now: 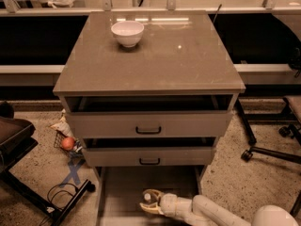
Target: Pick water bottle from bottom drawer and place on counter
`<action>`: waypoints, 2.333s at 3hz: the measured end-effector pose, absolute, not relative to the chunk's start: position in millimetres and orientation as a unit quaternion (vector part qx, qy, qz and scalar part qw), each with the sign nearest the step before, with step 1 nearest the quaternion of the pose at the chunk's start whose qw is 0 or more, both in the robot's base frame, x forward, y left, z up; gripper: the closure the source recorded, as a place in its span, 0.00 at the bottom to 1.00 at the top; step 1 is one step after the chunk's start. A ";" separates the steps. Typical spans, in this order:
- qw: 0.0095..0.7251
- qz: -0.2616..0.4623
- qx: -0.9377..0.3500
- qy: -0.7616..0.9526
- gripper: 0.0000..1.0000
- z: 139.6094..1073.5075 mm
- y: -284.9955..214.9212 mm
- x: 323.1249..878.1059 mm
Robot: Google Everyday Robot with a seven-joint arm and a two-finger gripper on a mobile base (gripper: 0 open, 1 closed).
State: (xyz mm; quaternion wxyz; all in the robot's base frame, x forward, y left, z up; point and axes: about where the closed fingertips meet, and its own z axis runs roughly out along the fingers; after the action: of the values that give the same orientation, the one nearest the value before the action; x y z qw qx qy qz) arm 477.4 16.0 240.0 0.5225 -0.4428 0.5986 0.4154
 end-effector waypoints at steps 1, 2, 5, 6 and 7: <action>0.523 0.415 -0.443 0.599 1.00 240.7 16.0 477.4; 0.523 0.415 -0.443 0.599 1.00 240.8 16.0 477.4; 0.522 0.416 -0.443 0.599 1.00 241.1 16.1 477.4; 0.522 0.416 -0.443 0.599 1.00 241.1 16.1 477.4; 0.523 0.415 -0.443 0.599 1.00 241.2 16.1 477.4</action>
Offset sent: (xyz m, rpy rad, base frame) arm 0.0384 -0.0747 0.2694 0.0744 0.1358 -0.0432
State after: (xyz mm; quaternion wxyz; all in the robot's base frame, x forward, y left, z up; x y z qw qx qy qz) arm 477.4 16.1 241.2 0.5225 -0.4428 0.5986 0.4155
